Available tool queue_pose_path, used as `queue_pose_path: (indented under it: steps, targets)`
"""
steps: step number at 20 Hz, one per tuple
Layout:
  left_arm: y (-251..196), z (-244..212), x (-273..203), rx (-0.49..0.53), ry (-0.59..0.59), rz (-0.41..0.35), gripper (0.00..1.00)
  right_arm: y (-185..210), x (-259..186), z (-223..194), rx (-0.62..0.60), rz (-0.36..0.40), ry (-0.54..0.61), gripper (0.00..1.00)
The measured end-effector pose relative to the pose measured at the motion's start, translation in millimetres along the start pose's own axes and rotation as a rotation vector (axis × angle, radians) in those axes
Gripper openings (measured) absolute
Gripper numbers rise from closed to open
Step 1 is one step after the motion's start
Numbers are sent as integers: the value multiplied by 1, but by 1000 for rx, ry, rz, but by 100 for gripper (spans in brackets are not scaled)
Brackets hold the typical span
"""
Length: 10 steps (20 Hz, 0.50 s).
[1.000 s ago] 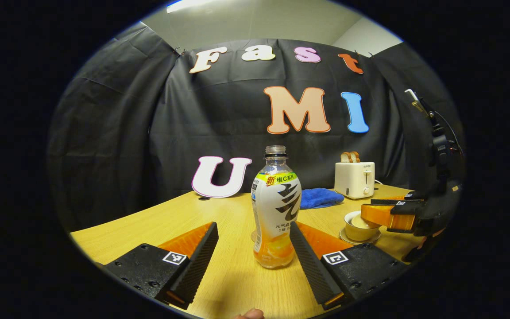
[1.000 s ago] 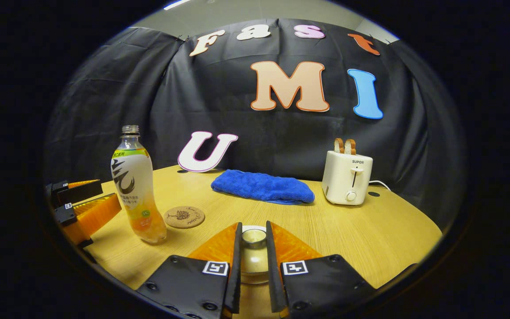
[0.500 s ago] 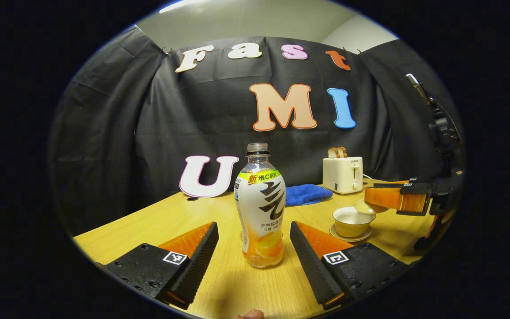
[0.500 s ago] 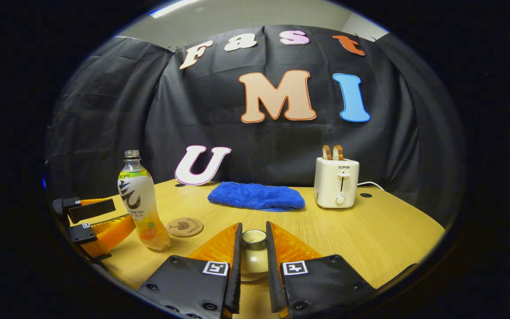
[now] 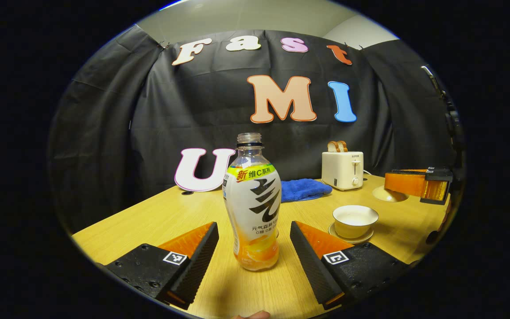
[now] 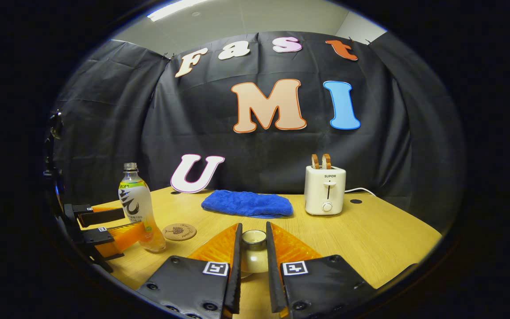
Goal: Open the teacup lid with one hand, grasp the water bottle and pour water into the teacup with the other hand; after pouring, place the water bottle on the coaster and then close the teacup lid.
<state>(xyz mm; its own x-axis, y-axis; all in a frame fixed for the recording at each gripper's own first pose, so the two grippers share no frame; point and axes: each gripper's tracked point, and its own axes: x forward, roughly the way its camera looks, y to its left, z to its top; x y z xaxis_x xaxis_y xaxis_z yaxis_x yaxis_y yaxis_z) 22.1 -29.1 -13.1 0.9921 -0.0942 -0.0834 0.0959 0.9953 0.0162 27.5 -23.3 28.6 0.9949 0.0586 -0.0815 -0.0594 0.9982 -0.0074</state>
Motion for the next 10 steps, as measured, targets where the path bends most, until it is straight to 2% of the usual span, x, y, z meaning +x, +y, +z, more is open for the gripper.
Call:
queue_pose_path:
  steps: [5,7,10]
  targets:
    - [2,-2,12,-22,23,13,95,-15,-6,13,1,-22,-31,29]
    - [2,-3,16,-29,26,18,90,-19,-8,14,8,-31,-33,30]
    - [5,-2,21,-30,22,30,77,-21,-9,13,14,-31,-32,31]
